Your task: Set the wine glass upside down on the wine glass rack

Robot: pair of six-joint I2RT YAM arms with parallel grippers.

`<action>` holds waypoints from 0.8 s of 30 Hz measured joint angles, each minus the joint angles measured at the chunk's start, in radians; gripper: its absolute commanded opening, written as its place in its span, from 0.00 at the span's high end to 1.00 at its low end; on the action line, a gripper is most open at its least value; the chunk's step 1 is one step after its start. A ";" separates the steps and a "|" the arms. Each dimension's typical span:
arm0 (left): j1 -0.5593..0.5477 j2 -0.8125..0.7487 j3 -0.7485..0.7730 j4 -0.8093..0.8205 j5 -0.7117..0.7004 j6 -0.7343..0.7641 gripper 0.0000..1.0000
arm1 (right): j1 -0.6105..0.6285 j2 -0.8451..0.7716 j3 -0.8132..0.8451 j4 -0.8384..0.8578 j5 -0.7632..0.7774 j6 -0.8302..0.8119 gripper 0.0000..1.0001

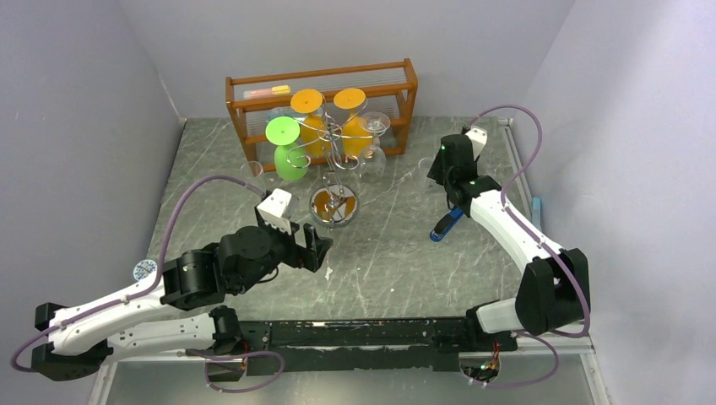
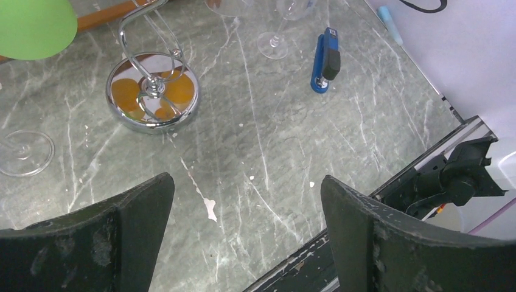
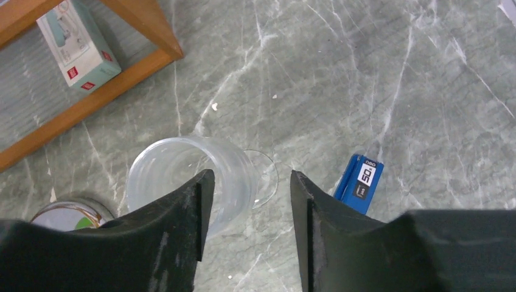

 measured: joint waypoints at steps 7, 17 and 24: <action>0.000 -0.016 0.000 -0.003 -0.001 -0.029 0.04 | -0.001 0.004 0.000 0.011 -0.059 -0.032 0.78; 0.000 -0.008 -0.001 0.008 0.013 -0.039 0.05 | -0.002 -0.024 -0.001 -0.057 -0.155 -0.079 1.00; 0.000 -0.005 -0.063 0.072 0.046 -0.130 0.05 | 0.003 -0.243 -0.098 -0.077 -0.277 -0.082 1.00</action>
